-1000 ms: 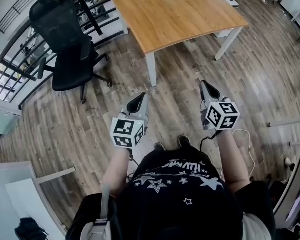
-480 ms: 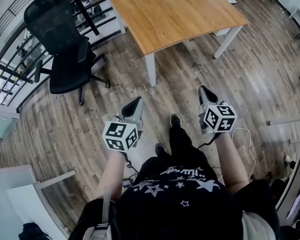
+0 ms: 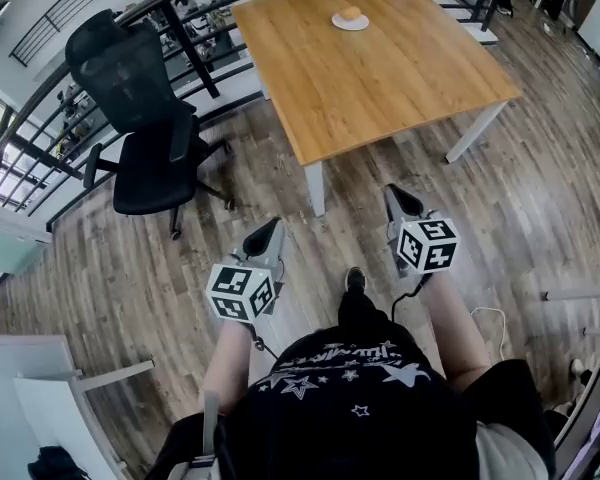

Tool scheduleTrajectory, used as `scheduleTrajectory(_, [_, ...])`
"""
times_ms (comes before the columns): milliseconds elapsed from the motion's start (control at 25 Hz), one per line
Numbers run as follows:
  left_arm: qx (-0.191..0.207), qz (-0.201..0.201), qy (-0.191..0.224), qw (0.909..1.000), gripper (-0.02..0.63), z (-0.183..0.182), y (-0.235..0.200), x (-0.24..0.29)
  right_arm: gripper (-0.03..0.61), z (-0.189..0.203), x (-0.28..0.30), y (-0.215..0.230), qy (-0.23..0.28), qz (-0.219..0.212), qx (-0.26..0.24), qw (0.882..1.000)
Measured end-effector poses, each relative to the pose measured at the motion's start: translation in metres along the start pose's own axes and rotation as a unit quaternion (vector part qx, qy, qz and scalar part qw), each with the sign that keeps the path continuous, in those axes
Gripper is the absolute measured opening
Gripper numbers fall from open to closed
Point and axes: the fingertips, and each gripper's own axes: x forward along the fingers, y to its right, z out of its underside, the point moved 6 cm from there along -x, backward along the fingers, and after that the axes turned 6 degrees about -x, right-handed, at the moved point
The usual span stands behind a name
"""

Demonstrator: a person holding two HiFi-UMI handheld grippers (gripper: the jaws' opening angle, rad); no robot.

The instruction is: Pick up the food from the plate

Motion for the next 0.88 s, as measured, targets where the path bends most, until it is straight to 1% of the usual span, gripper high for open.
scheduleTrajectory(120, [0.001, -0.003, 0.003, 1.0, 0.002, -0.016, -0.003, 0.035, 0.002, -0.015, 0.023, 0.033, 0.003, 0.002, -0.002, 1.0])
scheduleTrajectory(240, [0.003, -0.007, -0.002, 1.0, 0.002, -0.024, -0.002, 0.066, 0.002, -0.024, 0.042, 0.065, 0.0, 0.005, 0.006, 1.0])
scheduleTrajectory(480, [0.0, -0.023, 0.0, 0.9997, 0.002, -0.042, -0.008, 0.109, 0.003, -0.042, 0.079, 0.102, -0.004, -0.009, 0.002, 1.0])
scheduleTrajectory(680, [-0.001, -0.039, 0.006, 0.9992, 0.002, -0.046, -0.006, 0.13, 0.003, -0.05, 0.099, 0.124, -0.003, -0.026, -0.005, 1.0])
scheduleTrajectory(880, [-0.013, -0.062, 0.009, 0.9979, 0.002, -0.043, -0.009, 0.13, 0.003, -0.052, 0.115, 0.133, -0.013, -0.041, -0.01, 0.999])
